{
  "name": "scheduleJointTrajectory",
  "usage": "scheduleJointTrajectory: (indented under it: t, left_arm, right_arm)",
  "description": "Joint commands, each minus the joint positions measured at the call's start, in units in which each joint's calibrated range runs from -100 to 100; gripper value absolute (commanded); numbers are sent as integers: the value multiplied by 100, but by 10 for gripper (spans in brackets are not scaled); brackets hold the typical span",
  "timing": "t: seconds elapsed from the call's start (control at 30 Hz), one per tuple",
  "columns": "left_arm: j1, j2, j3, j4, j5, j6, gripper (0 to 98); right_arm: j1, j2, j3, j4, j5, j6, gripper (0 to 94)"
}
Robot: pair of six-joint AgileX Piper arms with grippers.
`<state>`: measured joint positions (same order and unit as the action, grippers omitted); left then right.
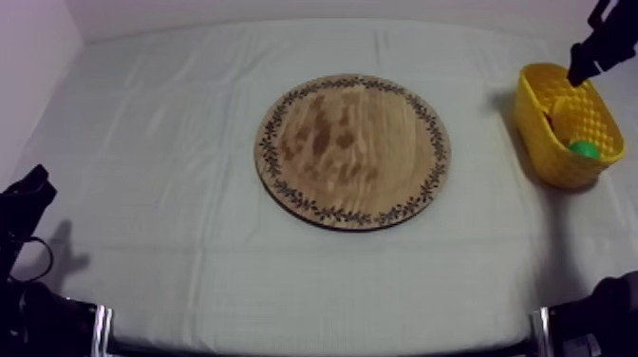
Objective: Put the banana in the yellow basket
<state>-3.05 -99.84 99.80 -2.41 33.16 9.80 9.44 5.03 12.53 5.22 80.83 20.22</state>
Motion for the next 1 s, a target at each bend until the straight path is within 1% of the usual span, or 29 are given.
scheduleJointTrajectory:
  t: [0.0, 0.07, 0.17, 0.37, 0.47, 0.57, 0.63, 0.8, 0.87, 0.97]
  left_arm:
    - [-2, 2, -2, -1, -1, 0, 1]
    - [-2, 2, -2, -1, -1, 0, 1]
    - [-2, 2, -2, -1, -1, 0, 1]
    - [-2, 2, -2, -1, -1, 0, 1]
    - [-2, 2, -2, -1, -1, 0, 1]
    - [-2, 2, -2, -1, -1, 0, 1]
    - [-2, 2, -2, -1, -1, 0, 1]
    - [-2, 2, -2, -1, -1, 0, 1]
    - [-2, 2, -2, -1, -1, 0, 1]
    - [-2, 2, -2, -1, -1, 0, 1]
  right_arm:
    - [-48, -360, 175, -1, -156, -143, 582]
    - [-86, -629, 367, -43, -301, -207, 545]
    - [-119, -1040, 671, -154, -529, -216, 465]
    - [-223, -1855, 1295, -352, -1024, -224, 217]
    - [-379, -2279, 1673, -359, -1347, -325, 126]
    - [-574, -2707, 2101, -332, -1678, -421, 56]
    - [-653, -2992, 2416, -387, -1909, -373, 31]
    - [-743, -3726, 3272, -732, -2517, 44, 12]
    - [-769, -4024, 3636, -921, -2764, 311, 10]
    - [-764, -4475, 4278, -1277, -3251, 711, 5]
